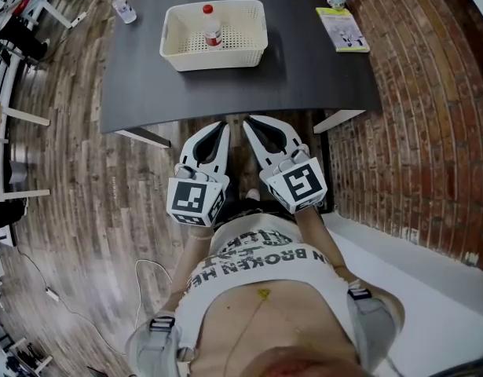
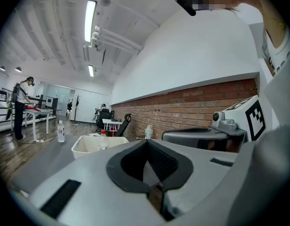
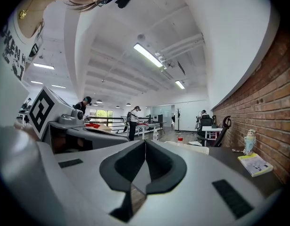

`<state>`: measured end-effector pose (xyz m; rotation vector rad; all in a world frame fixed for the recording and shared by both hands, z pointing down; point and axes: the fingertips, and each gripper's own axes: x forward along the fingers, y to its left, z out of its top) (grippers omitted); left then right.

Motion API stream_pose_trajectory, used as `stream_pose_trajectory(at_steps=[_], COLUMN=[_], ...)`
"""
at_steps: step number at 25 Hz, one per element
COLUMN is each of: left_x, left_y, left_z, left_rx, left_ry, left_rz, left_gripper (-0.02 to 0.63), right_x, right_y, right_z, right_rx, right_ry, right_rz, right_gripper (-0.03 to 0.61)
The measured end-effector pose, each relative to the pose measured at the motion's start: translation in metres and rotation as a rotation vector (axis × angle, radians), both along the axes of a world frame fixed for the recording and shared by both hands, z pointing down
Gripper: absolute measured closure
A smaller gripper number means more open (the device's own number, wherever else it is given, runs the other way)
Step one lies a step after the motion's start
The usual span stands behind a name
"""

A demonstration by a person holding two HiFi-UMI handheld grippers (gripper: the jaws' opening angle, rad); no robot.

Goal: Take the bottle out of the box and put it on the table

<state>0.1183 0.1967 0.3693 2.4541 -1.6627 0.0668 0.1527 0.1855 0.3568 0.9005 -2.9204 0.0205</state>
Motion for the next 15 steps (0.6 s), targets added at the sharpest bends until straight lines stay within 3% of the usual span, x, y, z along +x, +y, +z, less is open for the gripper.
stream_pose_trajectory(at_steps=[15], left_x=[-0.051], left_y=[-0.097], left_z=[0.0], left_rx=[0.007], left_ry=[-0.006], left_rz=[0.119], left_gripper=[0.606], right_x=[-0.063], right_y=[-0.091], right_z=[-0.002], right_rx=[0.012], right_ry=[0.006], right_rz=[0.066], right_gripper=[0.569])
